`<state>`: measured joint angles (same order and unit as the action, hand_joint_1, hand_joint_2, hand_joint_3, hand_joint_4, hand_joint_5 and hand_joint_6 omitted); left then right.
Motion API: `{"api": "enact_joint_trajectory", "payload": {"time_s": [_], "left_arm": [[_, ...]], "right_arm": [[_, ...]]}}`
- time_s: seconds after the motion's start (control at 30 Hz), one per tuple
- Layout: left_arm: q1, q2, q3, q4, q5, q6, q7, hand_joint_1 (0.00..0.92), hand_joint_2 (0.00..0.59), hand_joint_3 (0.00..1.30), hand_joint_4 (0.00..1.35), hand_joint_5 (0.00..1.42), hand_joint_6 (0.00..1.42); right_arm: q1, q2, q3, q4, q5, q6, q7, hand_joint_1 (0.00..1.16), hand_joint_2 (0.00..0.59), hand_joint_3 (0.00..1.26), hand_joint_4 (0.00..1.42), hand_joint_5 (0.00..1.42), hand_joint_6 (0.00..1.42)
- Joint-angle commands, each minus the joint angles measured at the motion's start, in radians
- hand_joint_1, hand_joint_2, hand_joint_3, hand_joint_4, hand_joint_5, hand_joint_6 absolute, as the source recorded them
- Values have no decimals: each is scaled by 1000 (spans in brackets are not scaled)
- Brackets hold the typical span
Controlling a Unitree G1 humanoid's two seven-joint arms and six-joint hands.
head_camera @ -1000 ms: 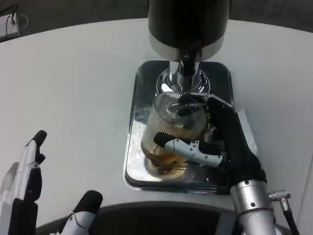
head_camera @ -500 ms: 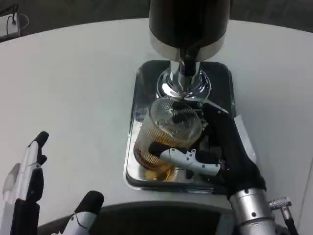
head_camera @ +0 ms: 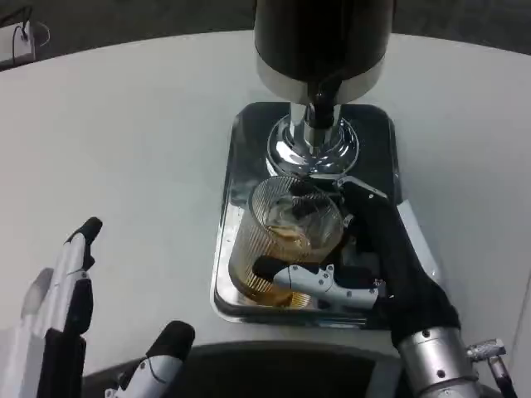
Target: Grasp the cup under the faucet to collect the drink, then remove the cup.
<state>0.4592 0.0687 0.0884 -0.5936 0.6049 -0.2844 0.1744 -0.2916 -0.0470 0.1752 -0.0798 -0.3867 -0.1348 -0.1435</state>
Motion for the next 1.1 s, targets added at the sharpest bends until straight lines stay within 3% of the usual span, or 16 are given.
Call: {"api": "enact_joint_trajectory", "payload": {"time_s": [0.03, 0.5, 0.67, 0.87, 1.1], "left_arm": [[-5, 7, -21, 7, 63, 23, -3, 0, 146, 33, 0, 96, 0], [-29, 2, -84, 9, 235, 123, -7, 0, 140, 4, 0, 64, 0], [-36, 20, -100, -3, 302, 158, -15, 0, 129, 0, 0, 31, 0], [-31, 36, -145, -46, 439, 186, -26, 0, 114, 0, 0, 10, 0], [-30, 38, -164, -79, 490, 211, -39, 0, 102, 0, 0, 0, 0]], "right_arm": [[31, -11, 22, -70, -7, -37, 17, 1162, 97, 719, 931, 1127, 1408], [96, -38, 23, -152, -6, -37, 41, 1162, 97, 719, 931, 1127, 1408], [91, -38, 11, -164, -2, -32, 42, 1162, 97, 719, 931, 1127, 1408], [137, -56, 8, -257, 3, -51, 72, 1162, 97, 719, 931, 1127, 1408], [186, -84, 1, -347, 24, -58, 121, 1162, 96, 712, 931, 1116, 1407]]}}
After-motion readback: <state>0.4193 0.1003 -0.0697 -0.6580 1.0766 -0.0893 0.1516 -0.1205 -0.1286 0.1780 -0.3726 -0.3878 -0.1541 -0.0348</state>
